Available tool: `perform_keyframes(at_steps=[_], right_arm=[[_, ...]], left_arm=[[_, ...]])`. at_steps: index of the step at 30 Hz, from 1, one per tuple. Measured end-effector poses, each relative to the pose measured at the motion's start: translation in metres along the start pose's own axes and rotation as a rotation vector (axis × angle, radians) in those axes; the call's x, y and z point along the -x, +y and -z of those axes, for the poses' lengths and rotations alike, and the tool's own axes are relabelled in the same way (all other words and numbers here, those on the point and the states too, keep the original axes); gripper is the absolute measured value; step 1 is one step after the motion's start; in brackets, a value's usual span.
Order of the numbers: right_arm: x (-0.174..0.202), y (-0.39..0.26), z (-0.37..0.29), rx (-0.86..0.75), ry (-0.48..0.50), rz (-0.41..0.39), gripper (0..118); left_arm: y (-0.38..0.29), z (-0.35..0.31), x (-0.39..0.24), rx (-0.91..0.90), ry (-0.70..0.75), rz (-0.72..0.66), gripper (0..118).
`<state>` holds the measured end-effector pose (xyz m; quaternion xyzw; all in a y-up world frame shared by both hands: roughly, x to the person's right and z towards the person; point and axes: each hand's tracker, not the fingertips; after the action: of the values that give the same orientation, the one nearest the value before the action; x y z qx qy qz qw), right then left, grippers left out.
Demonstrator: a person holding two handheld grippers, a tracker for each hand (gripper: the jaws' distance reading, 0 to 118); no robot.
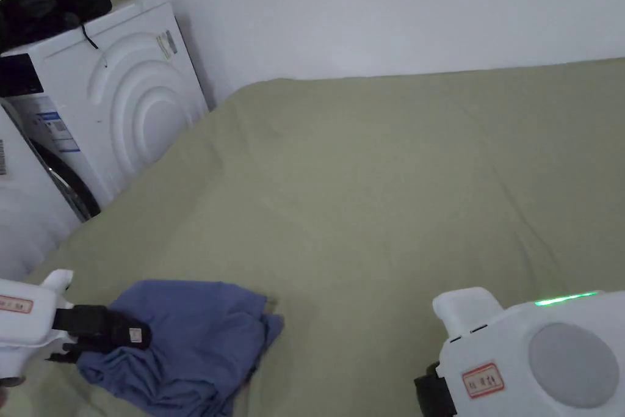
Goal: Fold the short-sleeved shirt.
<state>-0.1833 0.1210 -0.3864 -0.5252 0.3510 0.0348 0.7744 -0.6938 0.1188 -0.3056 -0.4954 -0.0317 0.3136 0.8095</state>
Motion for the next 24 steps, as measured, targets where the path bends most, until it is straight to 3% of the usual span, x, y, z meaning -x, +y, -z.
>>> perform_keyframes(at_steps=[3,5,6,9,10,12,16,24], right_arm=[[-0.004,0.0,0.004,0.016,-0.03,0.001,0],[-0.005,0.001,0.004,0.012,-0.028,-0.006,0],[-0.005,0.003,0.003,0.011,-0.027,0.003,0],[-0.002,0.005,-0.003,0.009,-0.007,-0.001,0],[-0.001,0.005,-0.005,0.005,-0.006,-0.004,0],[-0.002,0.002,-0.011,-0.005,0.006,-0.003,0],[-0.008,-0.013,-0.028,-0.015,0.025,0.005,0],[-0.069,-0.075,-0.09,-0.061,-0.048,0.049,0]], left_arm=[[0.002,0.004,0.017,0.003,0.035,-0.013,34],[-0.005,0.005,0.013,-0.026,0.115,0.032,82],[-0.005,0.004,0.018,-0.057,0.176,0.038,91],[-0.01,-0.013,0.016,-0.069,0.186,-0.064,86],[-0.012,-0.023,0.022,-0.088,0.166,-0.107,70],[-0.022,-0.038,0.014,-0.158,0.132,-0.107,13],[-0.043,-0.051,-0.024,-0.178,0.225,-0.061,12],[-0.101,-0.038,-0.187,-0.394,0.717,0.169,11]])
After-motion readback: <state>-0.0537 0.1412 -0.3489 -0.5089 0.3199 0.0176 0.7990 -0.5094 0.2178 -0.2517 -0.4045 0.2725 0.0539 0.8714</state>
